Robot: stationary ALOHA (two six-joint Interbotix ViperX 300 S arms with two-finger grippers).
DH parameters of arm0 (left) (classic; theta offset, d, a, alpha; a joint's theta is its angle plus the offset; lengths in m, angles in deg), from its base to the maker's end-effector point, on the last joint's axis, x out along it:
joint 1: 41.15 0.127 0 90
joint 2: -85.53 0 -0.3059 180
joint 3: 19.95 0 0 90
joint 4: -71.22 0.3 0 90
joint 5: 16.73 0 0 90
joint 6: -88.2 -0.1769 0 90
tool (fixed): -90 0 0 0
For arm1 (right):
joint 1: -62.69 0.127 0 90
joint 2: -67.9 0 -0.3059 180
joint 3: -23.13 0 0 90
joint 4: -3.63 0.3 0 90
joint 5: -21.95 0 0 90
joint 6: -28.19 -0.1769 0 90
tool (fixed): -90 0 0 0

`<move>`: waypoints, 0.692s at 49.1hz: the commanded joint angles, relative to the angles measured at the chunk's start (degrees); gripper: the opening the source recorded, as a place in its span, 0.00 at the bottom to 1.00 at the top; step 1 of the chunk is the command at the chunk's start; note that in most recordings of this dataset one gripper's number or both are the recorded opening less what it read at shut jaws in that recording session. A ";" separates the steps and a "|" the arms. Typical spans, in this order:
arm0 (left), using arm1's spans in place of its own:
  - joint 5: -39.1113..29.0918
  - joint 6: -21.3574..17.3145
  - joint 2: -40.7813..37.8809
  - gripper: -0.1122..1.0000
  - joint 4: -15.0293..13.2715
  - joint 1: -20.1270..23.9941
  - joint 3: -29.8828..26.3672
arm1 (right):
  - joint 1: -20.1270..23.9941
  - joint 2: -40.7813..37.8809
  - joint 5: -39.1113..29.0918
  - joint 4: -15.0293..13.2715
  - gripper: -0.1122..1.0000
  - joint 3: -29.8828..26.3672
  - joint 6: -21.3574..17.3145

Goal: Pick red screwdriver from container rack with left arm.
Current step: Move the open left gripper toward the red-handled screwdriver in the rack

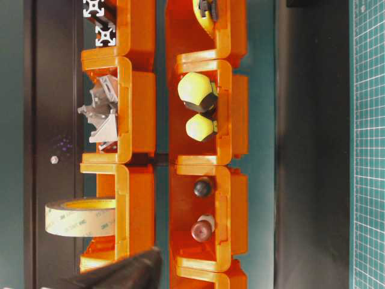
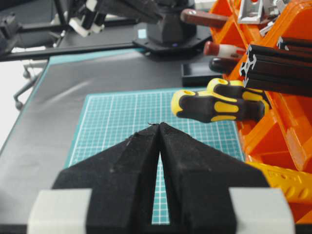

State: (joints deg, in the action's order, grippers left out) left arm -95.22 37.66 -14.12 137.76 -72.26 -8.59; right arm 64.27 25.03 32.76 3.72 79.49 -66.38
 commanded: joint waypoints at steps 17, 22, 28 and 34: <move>5.01 0.53 0.35 0.10 1.49 3.08 0.09 | 2.90 0.44 -0.09 0.00 0.10 -0.18 0.18; 5.01 0.53 0.35 0.10 1.49 3.60 0.44 | 4.04 0.62 0.00 0.00 0.10 0.00 0.26; 5.36 0.44 0.35 0.10 1.58 4.48 0.09 | 5.01 0.70 -0.26 0.00 0.10 0.09 0.26; 6.42 0.09 0.18 0.10 1.49 5.45 0.35 | 5.36 0.70 -0.53 0.00 0.10 0.00 0.09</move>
State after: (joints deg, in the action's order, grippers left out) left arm -89.33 37.75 -14.38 138.72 -67.43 -7.71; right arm 69.46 26.17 32.15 3.72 80.28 -66.21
